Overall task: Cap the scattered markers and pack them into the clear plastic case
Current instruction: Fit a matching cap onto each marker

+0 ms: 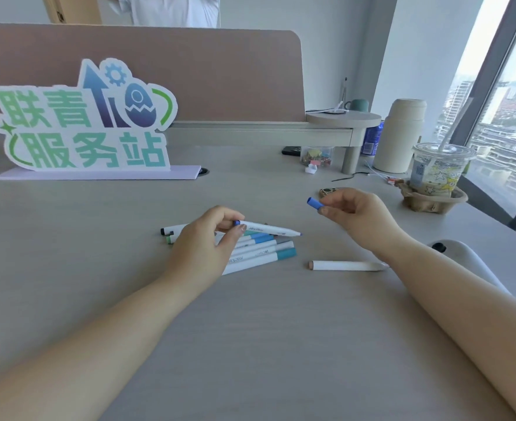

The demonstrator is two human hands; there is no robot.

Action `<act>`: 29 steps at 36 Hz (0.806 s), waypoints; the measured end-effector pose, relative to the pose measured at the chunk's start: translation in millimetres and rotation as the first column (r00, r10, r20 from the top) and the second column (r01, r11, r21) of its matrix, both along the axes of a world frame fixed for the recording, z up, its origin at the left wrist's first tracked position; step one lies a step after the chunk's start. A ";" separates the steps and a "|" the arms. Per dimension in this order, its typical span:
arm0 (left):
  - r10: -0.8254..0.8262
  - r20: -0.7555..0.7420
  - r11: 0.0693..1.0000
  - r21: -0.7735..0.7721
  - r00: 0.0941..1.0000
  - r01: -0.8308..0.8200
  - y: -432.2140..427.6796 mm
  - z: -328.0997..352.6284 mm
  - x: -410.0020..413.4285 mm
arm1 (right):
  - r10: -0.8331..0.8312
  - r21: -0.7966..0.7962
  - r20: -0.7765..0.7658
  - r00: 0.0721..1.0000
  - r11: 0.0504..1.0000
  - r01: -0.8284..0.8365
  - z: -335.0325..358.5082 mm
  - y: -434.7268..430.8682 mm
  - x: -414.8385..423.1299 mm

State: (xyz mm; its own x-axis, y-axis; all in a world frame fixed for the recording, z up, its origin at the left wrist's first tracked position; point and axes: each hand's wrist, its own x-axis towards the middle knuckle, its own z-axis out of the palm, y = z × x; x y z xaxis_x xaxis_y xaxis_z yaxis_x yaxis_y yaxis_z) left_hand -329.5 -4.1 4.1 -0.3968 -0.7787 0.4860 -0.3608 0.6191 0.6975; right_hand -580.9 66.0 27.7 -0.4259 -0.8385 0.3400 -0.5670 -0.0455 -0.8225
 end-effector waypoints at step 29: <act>0.039 -0.289 0.996 0.091 0.957 -0.013 2.9 11.3 -0.3 | 0.133 0.000 -0.184 0.974 0.991 -0.135 5.9 7.0 16.3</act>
State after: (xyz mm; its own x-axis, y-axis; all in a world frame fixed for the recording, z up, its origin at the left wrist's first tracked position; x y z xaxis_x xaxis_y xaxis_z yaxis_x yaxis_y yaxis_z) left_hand -329.7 -1.2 15.5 -0.2279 -0.8312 0.5071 -0.1504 0.5446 0.8251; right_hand -564.6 72.9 33.6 -0.2397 -0.8790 0.4121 -0.6957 -0.1406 -0.7044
